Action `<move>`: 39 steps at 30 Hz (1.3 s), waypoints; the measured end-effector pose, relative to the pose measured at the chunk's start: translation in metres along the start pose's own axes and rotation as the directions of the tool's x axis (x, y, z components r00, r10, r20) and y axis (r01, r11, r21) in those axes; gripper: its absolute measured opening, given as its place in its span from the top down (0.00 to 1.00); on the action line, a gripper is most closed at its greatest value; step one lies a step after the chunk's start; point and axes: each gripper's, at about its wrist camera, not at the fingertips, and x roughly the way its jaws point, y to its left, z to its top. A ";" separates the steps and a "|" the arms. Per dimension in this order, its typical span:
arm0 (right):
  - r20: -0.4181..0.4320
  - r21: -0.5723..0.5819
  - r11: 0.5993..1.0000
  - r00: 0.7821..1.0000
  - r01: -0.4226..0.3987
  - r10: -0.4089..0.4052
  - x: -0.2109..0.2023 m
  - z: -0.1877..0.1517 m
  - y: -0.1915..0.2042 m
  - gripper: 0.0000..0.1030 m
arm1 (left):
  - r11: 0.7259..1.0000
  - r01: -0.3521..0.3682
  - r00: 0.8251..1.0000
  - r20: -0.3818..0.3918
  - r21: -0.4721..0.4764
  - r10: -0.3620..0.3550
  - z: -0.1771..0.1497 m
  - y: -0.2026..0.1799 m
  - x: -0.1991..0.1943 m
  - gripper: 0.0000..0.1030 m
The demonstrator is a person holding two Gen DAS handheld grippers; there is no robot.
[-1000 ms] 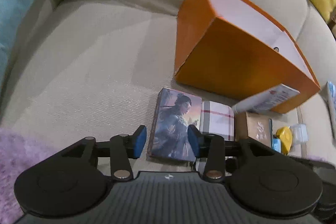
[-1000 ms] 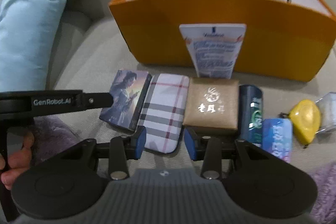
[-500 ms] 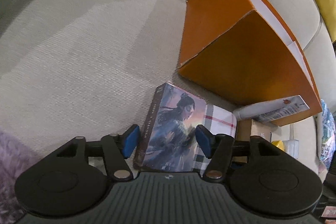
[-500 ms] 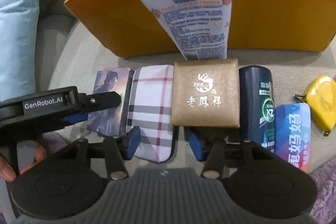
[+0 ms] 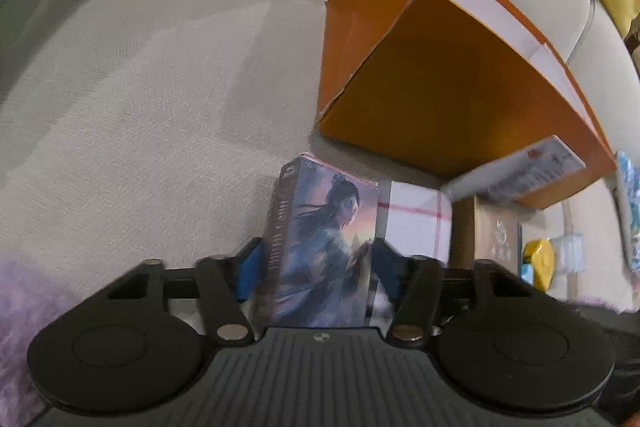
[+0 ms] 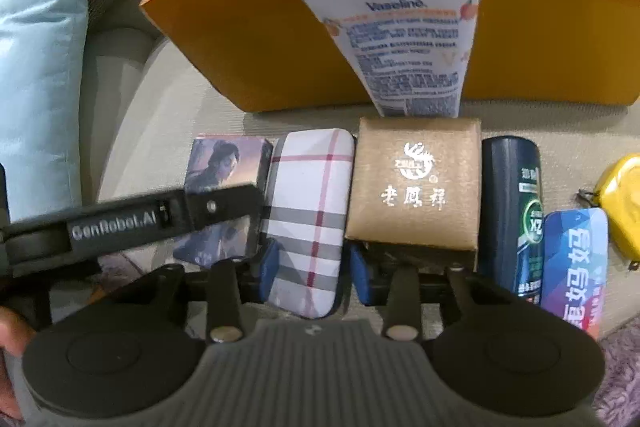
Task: Organize rigid objects
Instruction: 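Grasp the photo card box with the left tool while the right tool grasps the plaid card case, then lift the photo card box with the left tool while the right tool lifts the plaid case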
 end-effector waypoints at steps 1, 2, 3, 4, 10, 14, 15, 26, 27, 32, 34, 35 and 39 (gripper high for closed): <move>0.009 -0.019 1.000 1.000 0.006 -0.006 -0.004 -0.001 0.002 0.69 | 1.000 0.009 1.000 -0.003 -0.007 -0.009 -0.002 0.001 -0.006 0.53; 0.015 -0.033 0.999 1.000 0.008 -0.008 -0.008 -0.002 0.004 0.71 | 1.000 0.012 1.000 -0.023 -0.022 -0.013 -0.003 0.003 -0.008 0.53; 0.016 -0.043 0.999 1.000 0.010 -0.009 -0.010 -0.003 0.005 0.73 | 0.999 0.016 0.998 -0.052 -0.037 -0.018 -0.005 0.005 -0.009 0.53; 0.015 -0.047 0.999 1.000 0.012 -0.011 -0.012 -0.004 0.005 0.73 | 0.998 0.025 0.997 -0.065 -0.049 -0.028 -0.008 0.007 -0.010 0.56; 0.033 -0.058 0.998 0.999 -0.011 0.013 -0.028 -0.011 0.008 0.81 | 0.996 0.078 0.997 -0.016 -0.052 -0.079 -0.015 0.006 -0.032 0.73; 0.034 -0.094 0.996 0.999 -0.004 0.007 -0.035 -0.013 0.016 0.83 | 0.998 0.058 0.998 -0.016 -0.023 -0.059 -0.013 -0.003 -0.034 0.75; 0.036 -0.101 0.995 0.999 -0.001 0.004 -0.034 -0.013 0.018 0.82 | 0.998 0.055 0.998 -0.017 -0.016 -0.055 -0.012 -0.004 -0.032 0.75; 0.031 -0.094 0.995 0.999 -0.036 0.039 -0.018 0.008 0.021 0.72 | 0.989 0.097 0.995 -0.029 -0.111 -0.100 -0.003 0.009 -0.013 0.73; 0.035 -0.098 0.995 0.999 -0.033 0.036 -0.017 0.010 0.022 0.72 | 0.989 0.096 0.995 -0.028 -0.111 -0.099 -0.002 0.008 -0.012 0.73; 0.039 -0.105 0.994 0.999 -0.018 0.022 -0.011 0.015 0.022 0.78 | 0.990 0.100 0.995 -0.017 -0.102 -0.103 -0.005 0.007 -0.010 0.75; 0.045 -0.114 0.993 0.999 -0.010 0.015 -0.010 0.014 0.023 0.79 | 0.989 0.106 0.994 -0.015 -0.105 -0.109 -0.005 0.009 -0.011 0.75; 0.052 -0.120 0.993 0.999 -0.005 0.011 -0.010 0.013 0.024 0.79 | 0.988 0.108 0.994 -0.014 -0.109 -0.110 -0.005 0.009 -0.011 0.75; 0.066 -0.120 0.993 0.998 -0.001 0.009 -0.008 0.012 0.024 0.81 | 0.987 0.111 0.994 0.000 -0.114 -0.112 -0.007 0.011 -0.015 0.76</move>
